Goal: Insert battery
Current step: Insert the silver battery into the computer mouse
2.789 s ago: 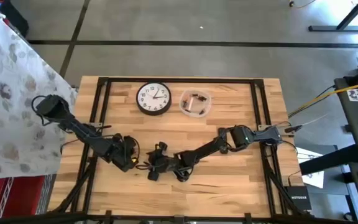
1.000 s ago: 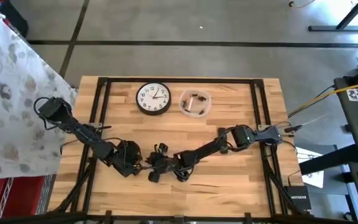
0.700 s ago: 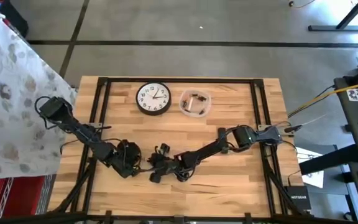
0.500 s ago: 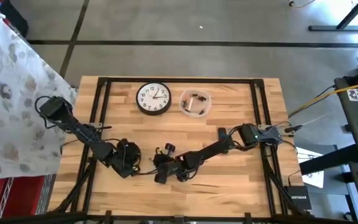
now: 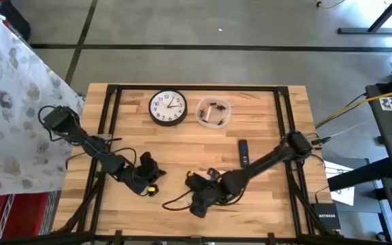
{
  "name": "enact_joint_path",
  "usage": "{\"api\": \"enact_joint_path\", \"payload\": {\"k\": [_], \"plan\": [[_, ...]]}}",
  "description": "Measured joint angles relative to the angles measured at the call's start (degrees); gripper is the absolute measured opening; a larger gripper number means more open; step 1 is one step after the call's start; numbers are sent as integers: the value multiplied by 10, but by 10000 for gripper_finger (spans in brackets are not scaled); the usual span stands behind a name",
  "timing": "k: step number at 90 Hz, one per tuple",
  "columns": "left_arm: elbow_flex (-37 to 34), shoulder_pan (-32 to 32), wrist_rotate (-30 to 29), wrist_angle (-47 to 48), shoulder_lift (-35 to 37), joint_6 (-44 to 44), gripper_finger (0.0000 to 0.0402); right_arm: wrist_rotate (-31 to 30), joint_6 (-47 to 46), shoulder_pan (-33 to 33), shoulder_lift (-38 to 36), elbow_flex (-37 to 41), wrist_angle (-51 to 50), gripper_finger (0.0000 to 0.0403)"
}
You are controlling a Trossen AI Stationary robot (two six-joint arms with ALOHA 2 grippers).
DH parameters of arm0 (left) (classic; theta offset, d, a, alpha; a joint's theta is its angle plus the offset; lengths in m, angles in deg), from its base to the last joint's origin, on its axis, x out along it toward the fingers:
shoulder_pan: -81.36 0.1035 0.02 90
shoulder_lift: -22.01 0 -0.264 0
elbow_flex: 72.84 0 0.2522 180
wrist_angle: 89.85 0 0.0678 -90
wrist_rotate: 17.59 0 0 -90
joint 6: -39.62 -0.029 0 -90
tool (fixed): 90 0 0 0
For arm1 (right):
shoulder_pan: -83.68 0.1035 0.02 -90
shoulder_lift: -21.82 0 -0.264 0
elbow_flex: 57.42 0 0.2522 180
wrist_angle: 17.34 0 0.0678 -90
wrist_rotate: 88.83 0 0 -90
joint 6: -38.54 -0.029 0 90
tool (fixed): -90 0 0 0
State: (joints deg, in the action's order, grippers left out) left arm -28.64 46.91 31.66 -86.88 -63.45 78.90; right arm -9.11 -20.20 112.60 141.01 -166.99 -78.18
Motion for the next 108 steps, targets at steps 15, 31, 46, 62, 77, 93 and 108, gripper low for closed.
{"api": "enact_joint_path", "payload": {"k": [15,31,46,62,77,93,108], "plan": [[0,63,22,-132,-47,-112,0,14,-28,0,24,0,-7,4],[1,118,105,-220,-108,-155,0,20,-48,-9,34,-1,5,4],[3,132,154,-267,-162,-154,0,24,-61,-13,36,-1,-1,4],[4,131,165,-317,-202,-153,0,27,-78,-20,37,-1,-8,4],[6,129,181,-325,-205,-142,0,35,-62,-25,37,-1,-5,4],[6,112,187,-326,-205,-141,0,38,-52,-28,37,-1,5,4],[6,92,185,-323,-205,-136,0,40,-51,-31,40,-1,26,3]]}}
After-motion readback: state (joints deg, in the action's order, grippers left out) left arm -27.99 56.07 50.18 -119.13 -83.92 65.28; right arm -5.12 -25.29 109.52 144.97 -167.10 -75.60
